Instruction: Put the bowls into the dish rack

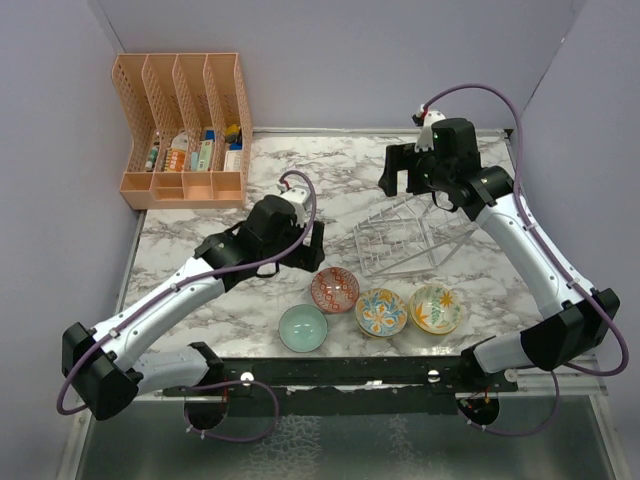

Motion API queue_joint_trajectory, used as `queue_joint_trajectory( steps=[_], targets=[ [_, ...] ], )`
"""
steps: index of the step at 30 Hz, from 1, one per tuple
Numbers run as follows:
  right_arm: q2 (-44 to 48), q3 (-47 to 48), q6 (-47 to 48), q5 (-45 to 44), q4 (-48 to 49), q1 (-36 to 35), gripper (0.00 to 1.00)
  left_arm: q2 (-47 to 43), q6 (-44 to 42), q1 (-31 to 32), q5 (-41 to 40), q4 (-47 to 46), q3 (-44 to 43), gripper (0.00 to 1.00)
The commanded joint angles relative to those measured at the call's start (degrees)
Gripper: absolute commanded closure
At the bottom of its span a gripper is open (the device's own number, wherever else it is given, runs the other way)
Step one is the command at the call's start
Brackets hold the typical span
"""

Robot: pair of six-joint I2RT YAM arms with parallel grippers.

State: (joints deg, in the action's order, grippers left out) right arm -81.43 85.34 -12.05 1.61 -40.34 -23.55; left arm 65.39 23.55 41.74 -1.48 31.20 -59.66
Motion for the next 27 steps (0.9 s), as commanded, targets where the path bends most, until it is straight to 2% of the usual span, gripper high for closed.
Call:
queue_joint_trajectory(
  steps=[1,6,11,16,22,27],
  targets=[
    [-0.31,0.82,-2.49,-1.87,-2.26,0.17,0.01,-2.69,4.46,7.90,-6.53,6.55,-0.58,0.18],
    [-1.02,1.17,-2.93,-1.77,-1.47,0.17,0.01,-4.02,14.44,21.17,-13.03,10.14,0.50,0.21],
    [-0.67,0.30,-1.87,-3.83,-1.74,0.17,0.01,-1.47,25.27,34.04,-20.11,14.38,1.09,0.22],
    [-0.48,-0.09,-1.91,-2.34,-2.08,0.17,0.01,-0.65,33.82,42.21,-23.77,14.11,5.07,0.28],
    [-0.93,0.01,-1.68,-2.08,-2.23,0.17,0.01,0.18,32.41,43.70,-26.26,7.31,11.95,0.35],
    [-1.46,0.99,-2.60,-1.77,-2.82,0.17,0.00,-1.67,30.07,43.70,-26.60,-0.49,19.46,0.37]
  ],
)
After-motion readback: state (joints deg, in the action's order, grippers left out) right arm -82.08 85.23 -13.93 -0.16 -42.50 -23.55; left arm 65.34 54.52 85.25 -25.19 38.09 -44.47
